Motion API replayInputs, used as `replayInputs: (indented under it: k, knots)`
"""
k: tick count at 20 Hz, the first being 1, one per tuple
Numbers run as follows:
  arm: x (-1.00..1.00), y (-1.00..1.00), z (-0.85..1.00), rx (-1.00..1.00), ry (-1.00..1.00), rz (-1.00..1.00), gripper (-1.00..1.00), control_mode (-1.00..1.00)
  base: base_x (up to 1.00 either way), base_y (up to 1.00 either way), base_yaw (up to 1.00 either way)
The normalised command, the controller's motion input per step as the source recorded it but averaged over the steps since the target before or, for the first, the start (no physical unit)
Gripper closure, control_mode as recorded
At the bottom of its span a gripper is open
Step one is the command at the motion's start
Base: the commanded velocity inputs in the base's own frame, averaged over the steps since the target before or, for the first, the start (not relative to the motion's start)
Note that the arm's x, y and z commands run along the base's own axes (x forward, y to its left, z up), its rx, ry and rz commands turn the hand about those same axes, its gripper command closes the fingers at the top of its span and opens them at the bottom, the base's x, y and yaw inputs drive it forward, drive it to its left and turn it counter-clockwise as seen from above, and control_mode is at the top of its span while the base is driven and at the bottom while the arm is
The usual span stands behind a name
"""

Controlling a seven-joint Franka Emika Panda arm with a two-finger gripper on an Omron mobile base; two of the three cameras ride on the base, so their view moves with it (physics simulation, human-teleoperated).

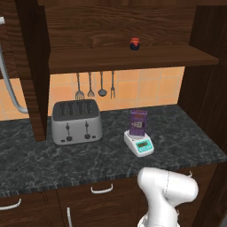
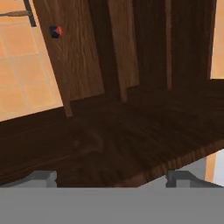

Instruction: Pick the cereal and place it on the digital scale for weighing, and close the cabinet.

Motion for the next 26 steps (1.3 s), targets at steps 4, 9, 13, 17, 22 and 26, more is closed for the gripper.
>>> replayInputs:
  k: [4, 9, 13, 17, 22, 26]
  knots:
    - [0.32, -0.44, -0.03, 0.02, 0.14, -0.20, -1.00, -1.00, 0.00, 0.00, 0.00]
    - [0.11, -0.78, 0.01, 0.08, 0.03, -0.06, -1.00, -1.00, 0.00, 0.00, 0.00]
    - [-0.32, -0.81, 0.00, 0.08, -0.08, 0.00, -1.00, -1.00, 0.00, 0.00, 0.00]
    - [0.04, -0.35, 0.17, 0.08, -0.17, 0.02, -1.00, -1.00, 0.00, 0.00, 0.00]
    - [0.42, -0.30, 0.12, 0.07, -0.10, 0.10, -1.00, -1.00, 0.00, 0.00, 0.00]
    - [0.26, -0.04, 0.21, 0.01, -0.18, 0.11, -1.00, -1.00, 0.00, 0.00, 0.00]
